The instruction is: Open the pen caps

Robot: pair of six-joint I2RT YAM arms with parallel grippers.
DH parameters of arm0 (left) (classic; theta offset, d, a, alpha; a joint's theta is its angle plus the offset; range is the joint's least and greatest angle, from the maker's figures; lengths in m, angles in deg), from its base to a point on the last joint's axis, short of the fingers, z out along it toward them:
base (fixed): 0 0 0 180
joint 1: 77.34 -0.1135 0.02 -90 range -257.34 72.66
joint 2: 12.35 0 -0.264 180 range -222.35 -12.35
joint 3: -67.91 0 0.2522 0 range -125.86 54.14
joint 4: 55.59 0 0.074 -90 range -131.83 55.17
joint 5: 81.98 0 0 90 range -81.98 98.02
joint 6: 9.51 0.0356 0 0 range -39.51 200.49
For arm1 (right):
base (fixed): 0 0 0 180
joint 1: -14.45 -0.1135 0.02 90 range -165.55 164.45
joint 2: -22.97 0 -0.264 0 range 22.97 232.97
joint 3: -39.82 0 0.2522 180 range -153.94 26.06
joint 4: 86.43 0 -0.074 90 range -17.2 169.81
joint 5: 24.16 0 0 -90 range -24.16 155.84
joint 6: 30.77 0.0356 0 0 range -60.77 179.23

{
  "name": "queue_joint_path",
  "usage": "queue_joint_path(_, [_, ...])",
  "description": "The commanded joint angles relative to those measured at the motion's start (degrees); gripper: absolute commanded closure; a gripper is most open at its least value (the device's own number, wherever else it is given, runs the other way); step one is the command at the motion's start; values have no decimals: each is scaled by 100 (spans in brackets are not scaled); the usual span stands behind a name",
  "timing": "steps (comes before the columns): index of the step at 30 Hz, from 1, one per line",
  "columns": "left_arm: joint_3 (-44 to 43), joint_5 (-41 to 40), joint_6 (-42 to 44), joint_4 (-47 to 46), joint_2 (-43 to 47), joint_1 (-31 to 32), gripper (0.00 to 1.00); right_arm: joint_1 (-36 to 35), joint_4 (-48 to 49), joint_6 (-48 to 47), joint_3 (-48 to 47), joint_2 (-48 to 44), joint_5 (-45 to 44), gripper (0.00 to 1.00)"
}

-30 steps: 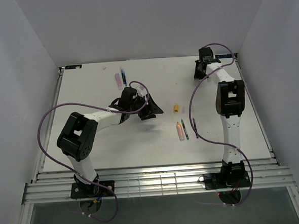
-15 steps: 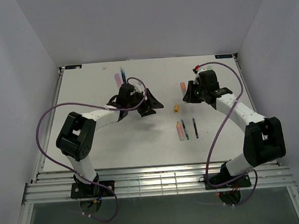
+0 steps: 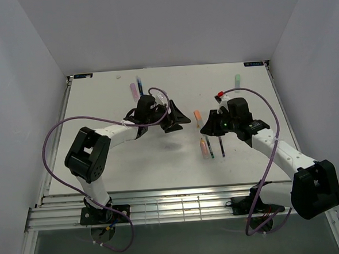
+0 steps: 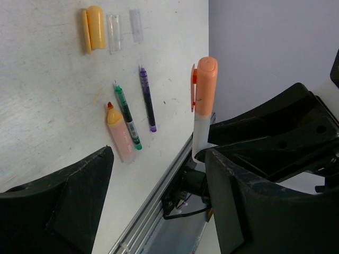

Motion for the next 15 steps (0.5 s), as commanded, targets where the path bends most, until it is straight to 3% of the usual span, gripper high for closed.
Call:
queue_joint_path(1, [-173,156,-48,-218,26,99,20,-98,290,147,155,-116,329,92])
queue_joint_path(15, [-446,60,-215,-359,-325,248,22,-283,738,499,498,-257,803,92])
